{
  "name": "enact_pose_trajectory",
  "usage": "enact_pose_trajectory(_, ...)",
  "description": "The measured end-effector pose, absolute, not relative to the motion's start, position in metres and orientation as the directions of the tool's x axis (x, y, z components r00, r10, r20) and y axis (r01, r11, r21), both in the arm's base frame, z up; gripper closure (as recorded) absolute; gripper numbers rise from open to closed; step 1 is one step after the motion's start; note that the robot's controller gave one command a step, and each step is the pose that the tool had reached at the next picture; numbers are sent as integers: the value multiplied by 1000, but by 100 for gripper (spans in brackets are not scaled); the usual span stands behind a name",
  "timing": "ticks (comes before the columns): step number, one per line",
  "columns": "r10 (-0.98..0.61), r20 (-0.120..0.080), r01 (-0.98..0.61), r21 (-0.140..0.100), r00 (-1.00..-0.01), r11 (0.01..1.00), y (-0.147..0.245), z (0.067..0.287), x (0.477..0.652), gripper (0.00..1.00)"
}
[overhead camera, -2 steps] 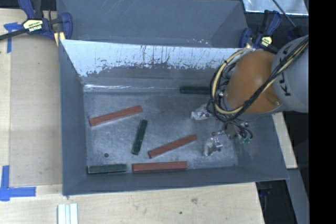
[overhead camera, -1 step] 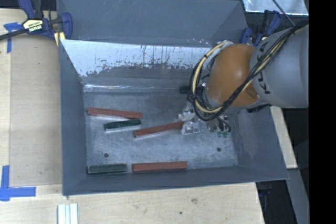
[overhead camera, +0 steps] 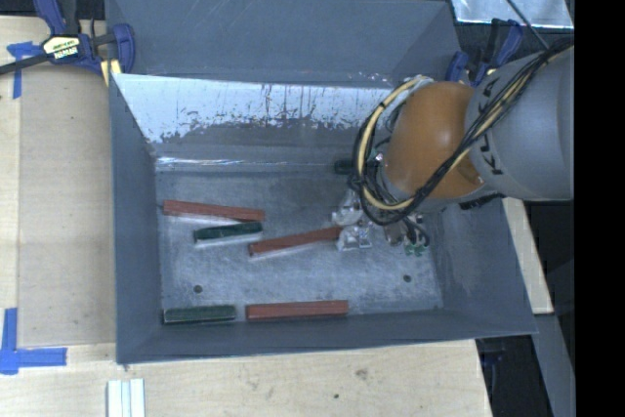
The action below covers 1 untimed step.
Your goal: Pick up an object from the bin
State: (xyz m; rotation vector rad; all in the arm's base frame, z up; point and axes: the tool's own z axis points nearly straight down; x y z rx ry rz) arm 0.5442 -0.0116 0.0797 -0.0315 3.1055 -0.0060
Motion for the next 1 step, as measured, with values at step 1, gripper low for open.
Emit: enact_pose_trajectory(1, -99, -3, -99, 0, -995, 995, 45, 213, 522, 100)
